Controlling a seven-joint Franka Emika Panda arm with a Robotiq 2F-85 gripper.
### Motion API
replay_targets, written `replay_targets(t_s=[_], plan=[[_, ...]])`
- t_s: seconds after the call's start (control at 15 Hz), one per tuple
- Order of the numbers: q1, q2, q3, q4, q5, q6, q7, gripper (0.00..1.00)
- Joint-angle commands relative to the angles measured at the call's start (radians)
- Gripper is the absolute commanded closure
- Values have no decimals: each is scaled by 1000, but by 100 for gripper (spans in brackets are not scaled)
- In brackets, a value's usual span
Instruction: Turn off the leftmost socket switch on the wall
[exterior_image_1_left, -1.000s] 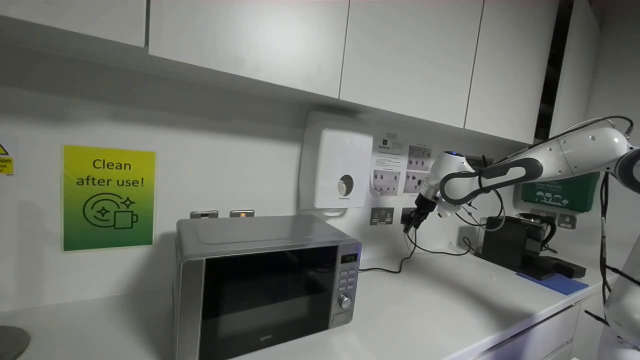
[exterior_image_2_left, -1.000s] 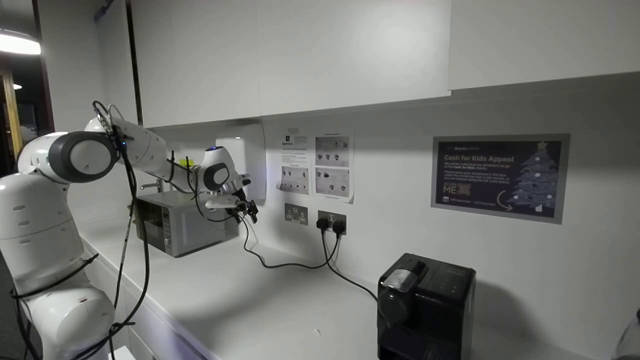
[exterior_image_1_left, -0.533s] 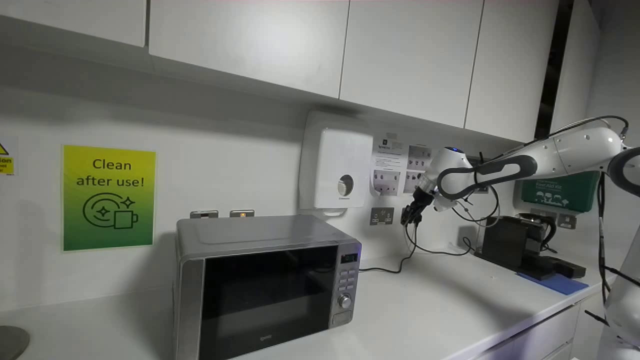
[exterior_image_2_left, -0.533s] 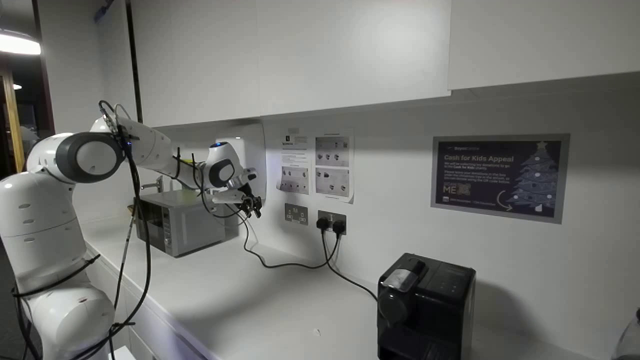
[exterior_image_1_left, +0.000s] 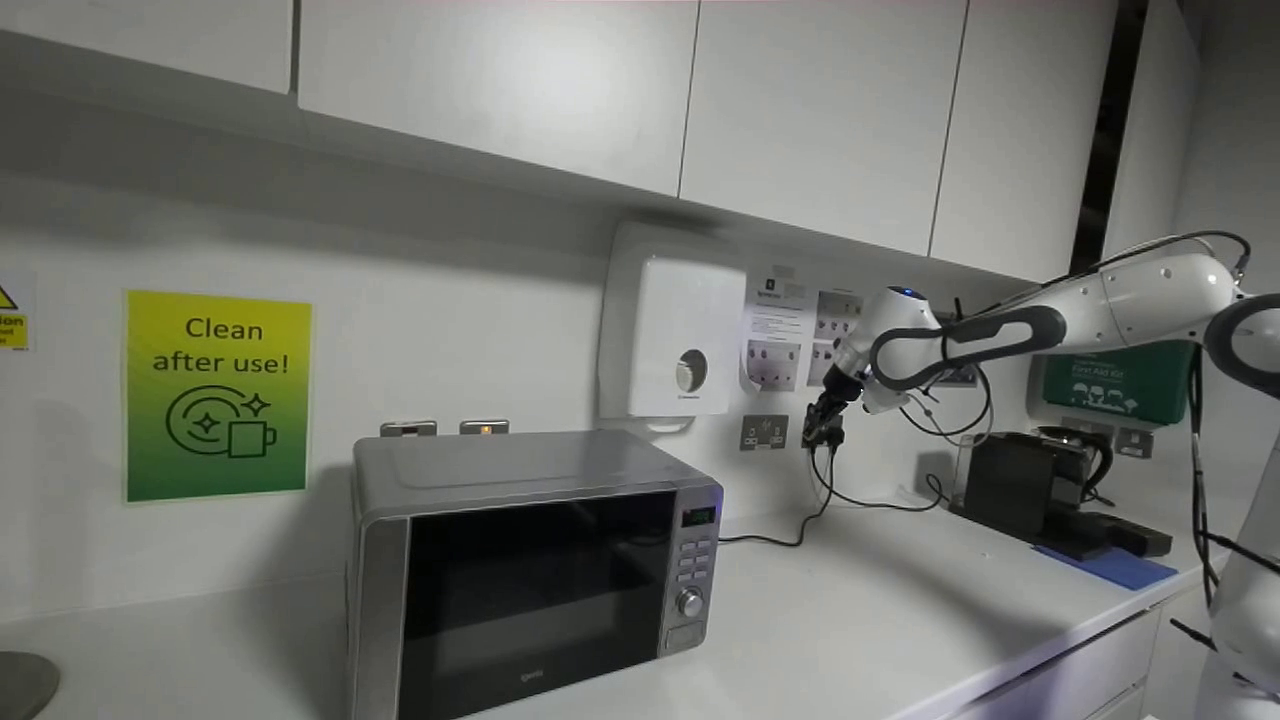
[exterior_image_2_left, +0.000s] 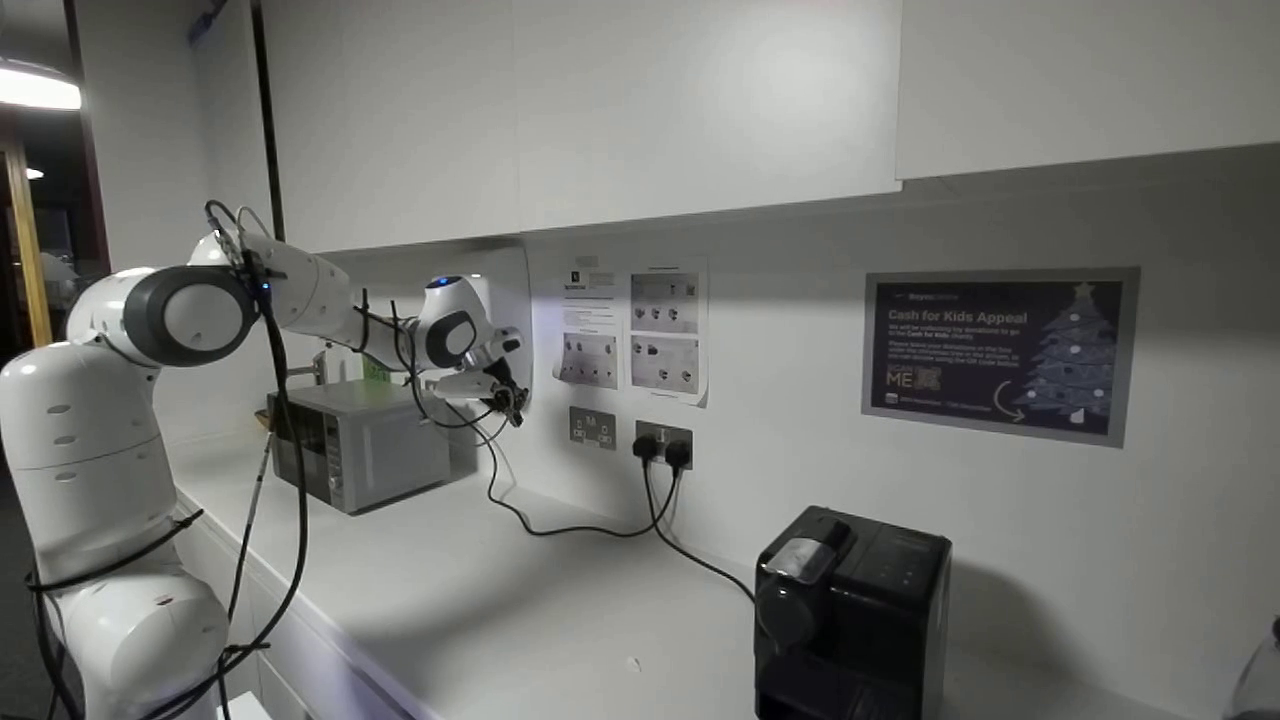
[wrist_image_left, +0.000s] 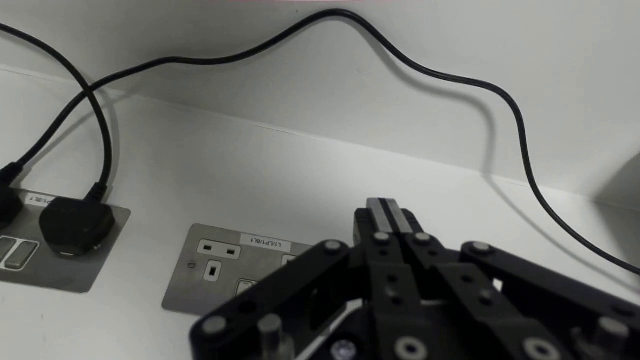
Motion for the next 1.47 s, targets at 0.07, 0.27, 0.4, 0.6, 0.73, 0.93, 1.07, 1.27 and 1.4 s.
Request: replay_targets(t_s=[0.07, 0.27, 0.4, 0.6, 0.73, 0.93, 1.07, 1.27, 1.4], plan=[[-2, 1, 3, 3, 0, -3, 0, 99], [-2, 1, 3, 3, 0, -3, 0, 99], [-2, 1, 3, 3, 0, -3, 0, 99], [-2, 1, 3, 3, 0, -3, 0, 100], [-8, 22, 2, 12, -18, 28, 25, 100], [-12, 51, 0, 29, -26, 47, 53, 100], [-14, 71, -1, 37, -32, 75, 75, 100], [-16, 111, -5, 61, -29, 129, 107, 100], [-17, 142, -8, 90, -33, 151, 136, 100]])
